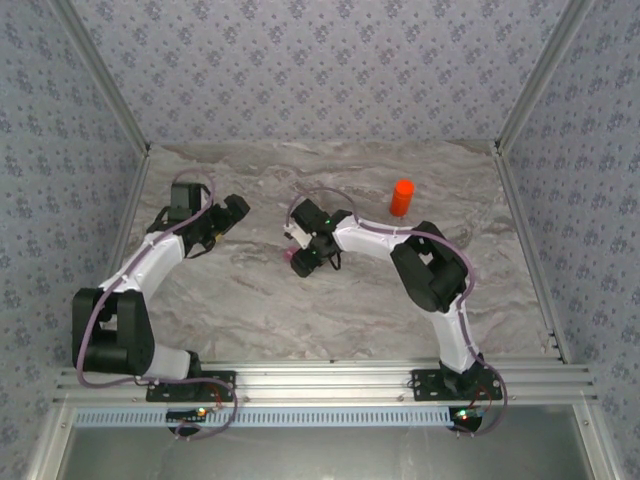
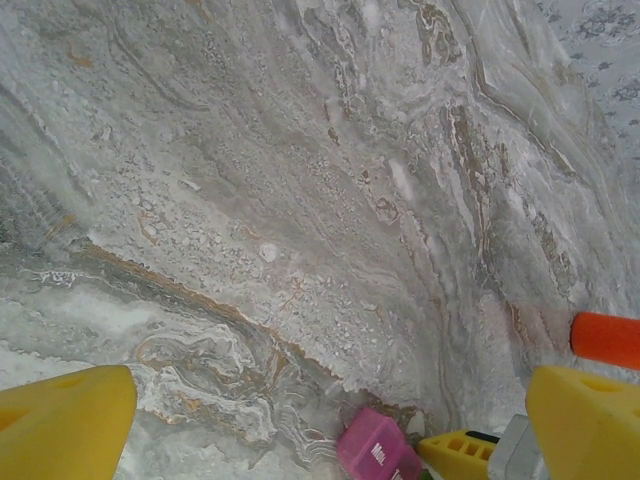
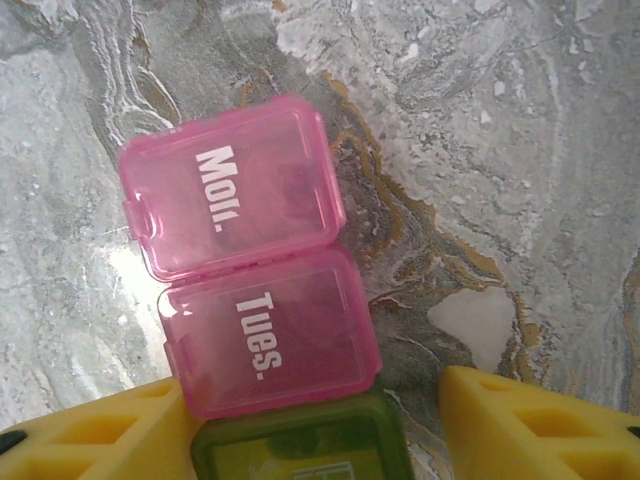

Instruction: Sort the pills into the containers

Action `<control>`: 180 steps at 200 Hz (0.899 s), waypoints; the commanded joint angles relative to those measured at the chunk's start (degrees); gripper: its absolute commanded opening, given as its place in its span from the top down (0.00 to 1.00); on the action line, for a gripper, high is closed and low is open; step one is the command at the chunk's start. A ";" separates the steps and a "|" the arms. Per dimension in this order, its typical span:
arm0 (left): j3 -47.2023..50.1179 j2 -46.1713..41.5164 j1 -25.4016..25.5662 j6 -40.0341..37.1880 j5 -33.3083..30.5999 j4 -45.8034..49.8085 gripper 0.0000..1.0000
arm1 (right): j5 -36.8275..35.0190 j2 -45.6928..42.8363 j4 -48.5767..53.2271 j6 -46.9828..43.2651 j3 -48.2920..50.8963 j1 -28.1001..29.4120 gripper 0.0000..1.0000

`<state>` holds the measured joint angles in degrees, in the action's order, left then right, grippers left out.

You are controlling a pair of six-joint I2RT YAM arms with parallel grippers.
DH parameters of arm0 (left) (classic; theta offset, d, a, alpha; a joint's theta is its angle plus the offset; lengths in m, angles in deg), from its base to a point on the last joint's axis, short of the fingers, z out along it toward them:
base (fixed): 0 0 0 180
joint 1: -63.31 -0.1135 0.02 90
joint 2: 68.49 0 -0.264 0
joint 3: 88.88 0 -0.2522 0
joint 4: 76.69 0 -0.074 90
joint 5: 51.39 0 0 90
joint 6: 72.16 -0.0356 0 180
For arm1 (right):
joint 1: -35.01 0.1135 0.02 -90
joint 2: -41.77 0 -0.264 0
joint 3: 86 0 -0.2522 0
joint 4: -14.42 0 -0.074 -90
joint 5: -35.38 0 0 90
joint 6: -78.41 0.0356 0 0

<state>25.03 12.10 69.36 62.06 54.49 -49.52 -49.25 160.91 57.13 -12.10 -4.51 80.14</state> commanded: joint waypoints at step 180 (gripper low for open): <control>3.19 -0.09 9.95 14.09 -2.05 -2.70 0.00 | 1.36 -3.57 0.50 13.83 -1.58 -8.30 0.23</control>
<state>26.66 15.12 79.23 73.65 55.81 -51.56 -47.74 152.64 54.55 -0.87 0.21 73.75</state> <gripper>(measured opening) 0.997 0.768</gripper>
